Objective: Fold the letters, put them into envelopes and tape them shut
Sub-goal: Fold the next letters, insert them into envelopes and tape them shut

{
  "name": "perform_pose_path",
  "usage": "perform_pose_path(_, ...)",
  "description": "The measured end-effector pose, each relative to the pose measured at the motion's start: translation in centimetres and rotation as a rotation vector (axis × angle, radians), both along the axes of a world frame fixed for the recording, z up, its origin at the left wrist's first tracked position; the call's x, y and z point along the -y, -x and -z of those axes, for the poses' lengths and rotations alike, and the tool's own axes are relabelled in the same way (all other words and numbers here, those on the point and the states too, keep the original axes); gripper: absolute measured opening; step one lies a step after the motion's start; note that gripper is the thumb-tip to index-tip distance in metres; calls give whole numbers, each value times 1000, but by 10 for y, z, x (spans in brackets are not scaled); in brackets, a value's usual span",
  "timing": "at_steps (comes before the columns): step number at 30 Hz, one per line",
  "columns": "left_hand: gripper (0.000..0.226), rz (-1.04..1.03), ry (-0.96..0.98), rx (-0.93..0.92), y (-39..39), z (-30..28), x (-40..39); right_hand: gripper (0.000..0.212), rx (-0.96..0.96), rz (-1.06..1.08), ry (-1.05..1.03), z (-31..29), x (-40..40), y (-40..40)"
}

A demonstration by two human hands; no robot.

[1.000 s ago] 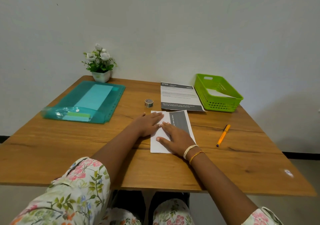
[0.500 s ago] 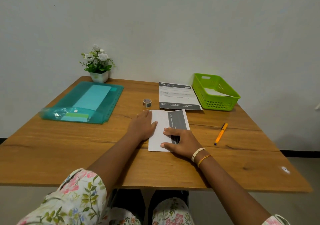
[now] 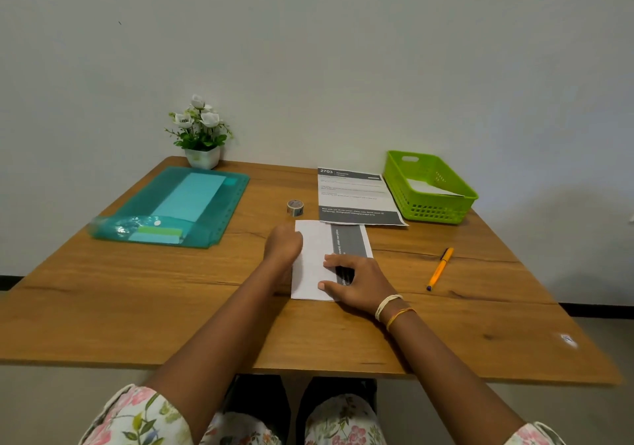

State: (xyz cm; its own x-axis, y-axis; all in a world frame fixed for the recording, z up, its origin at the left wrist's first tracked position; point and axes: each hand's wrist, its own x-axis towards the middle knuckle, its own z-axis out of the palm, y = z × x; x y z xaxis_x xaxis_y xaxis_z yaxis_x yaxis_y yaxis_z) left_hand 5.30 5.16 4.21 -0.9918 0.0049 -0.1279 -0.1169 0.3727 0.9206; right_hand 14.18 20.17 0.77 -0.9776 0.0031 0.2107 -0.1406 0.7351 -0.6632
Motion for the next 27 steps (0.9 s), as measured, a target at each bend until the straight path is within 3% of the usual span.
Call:
perform_pose_path(2, 9, -163, -68, 205, 7, -18, 0, 55, -1, 4, 4, 0, 0, 0)
perform_pose_path(5, 24, -135, -232, 514, 12, -40, 7, 52, -4, 0, -2, 0, 1, 0)
perform_pose_path(11, 32, -106, -343, 627, 12, -39, 23, 50, -9, 5, -20, 1, 0, 2)
perform_pose_path(17, 21, -31, -363, 626, 6, -27, 26, 43, -2, 10, 3, 0, 1, 1)
perform_pose_path(21, 12, 60, -216, 431, -9, -20, 17, 37, -17, 32, 137, -1, 4, 4)
perform_pose_path(25, 26, 106, -369, 159, -20, -15, 7, 21, -16, 79, 460, -9, 18, 11)
perform_pose_path(27, 38, 206, -392, 78, -25, -13, 1, 33, 32, 116, 635, -17, 22, 18)
